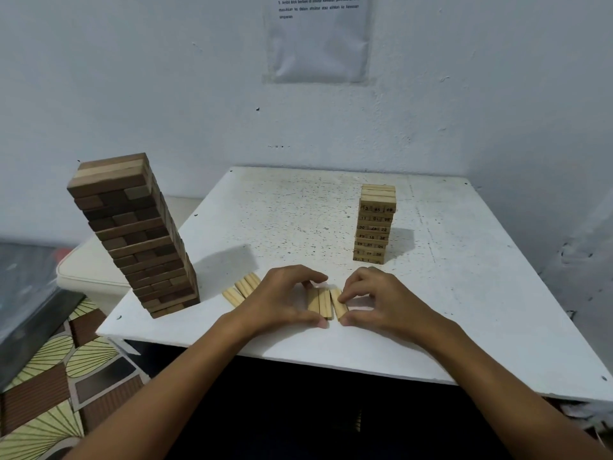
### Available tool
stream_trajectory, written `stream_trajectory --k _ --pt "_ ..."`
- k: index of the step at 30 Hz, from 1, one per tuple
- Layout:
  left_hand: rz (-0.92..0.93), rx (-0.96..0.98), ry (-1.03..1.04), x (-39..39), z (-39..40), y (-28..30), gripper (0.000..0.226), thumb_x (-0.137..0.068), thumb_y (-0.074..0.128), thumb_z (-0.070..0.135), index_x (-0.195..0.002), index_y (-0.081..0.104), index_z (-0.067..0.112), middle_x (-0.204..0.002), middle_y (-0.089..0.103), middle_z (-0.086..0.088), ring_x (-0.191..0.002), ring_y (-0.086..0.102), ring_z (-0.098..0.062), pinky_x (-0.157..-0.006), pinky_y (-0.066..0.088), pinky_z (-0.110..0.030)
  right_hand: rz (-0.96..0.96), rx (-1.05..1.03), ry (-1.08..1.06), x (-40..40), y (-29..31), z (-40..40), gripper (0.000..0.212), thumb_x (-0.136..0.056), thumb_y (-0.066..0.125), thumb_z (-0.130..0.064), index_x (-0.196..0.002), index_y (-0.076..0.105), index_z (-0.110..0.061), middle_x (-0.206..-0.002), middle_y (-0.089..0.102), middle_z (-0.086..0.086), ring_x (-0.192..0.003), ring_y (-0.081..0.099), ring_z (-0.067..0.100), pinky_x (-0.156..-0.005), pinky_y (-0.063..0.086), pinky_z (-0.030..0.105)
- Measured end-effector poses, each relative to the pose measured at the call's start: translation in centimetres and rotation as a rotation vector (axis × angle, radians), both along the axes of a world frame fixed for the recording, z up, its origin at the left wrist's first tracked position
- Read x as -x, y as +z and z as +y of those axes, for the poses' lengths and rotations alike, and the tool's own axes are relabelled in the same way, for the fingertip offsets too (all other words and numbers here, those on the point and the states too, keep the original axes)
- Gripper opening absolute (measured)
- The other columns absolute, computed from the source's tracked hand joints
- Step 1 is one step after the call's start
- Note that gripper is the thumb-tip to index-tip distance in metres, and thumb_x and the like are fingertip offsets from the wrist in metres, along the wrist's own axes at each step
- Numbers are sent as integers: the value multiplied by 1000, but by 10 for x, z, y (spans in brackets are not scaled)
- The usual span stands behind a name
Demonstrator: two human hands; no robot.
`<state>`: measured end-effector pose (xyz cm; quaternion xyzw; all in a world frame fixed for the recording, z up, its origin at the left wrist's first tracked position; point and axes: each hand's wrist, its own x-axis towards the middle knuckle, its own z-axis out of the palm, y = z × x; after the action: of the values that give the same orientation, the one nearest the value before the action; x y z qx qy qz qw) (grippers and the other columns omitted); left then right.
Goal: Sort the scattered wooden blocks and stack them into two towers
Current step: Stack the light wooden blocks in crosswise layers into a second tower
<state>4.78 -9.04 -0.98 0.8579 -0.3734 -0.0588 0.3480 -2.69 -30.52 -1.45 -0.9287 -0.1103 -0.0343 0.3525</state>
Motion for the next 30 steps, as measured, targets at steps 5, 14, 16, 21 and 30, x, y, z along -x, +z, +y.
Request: stream_trajectory --k 5,14,16,21,30 --pt "15 4 21 2 1 -1 65 -58 92 38 -117 68 24 -112 68 12 -104 56 5 -82 35 -1 -15 -36 -17 0 -3 7 28 -65 77 -50 -86 72 -32 -114 61 -17 -113 45 -4 -95 43 33" --pt "17 7 11 3 1 -1 65 -59 92 36 -118 68 23 -111 67 12 -101 56 7 -82 34 -2 -17 -63 -36 1 -5 8 25 -67 82 -39 -88 72 -30 -109 64 -20 -111 47 -3 -93 46 38" --pt "17 5 7 3 2 1 66 -57 92 38 -117 68 25 -109 65 14 -103 56 4 -87 38 -8 -6 -66 -41 1 -5 9 28 -66 82 -41 -90 71 -31 -109 62 -23 -111 47 -4 -93 47 38" --pt "-22 -20 5 1 8 5 73 -53 84 57 -120 64 34 -108 54 35 -111 50 5 -95 42 -23 60 -65 -78 3 -1 7 54 -63 83 -46 -111 59 -43 -110 53 -20 -106 52 -7 -93 49 28" --pt "29 1 30 1 7 -1 59 -53 84 51 -96 45 43 -106 65 23 -112 57 -5 -98 43 -46 84 -103 -67 0 -3 14 75 -58 80 -49 -125 45 -52 -113 53 -24 -114 53 -8 -102 46 30"
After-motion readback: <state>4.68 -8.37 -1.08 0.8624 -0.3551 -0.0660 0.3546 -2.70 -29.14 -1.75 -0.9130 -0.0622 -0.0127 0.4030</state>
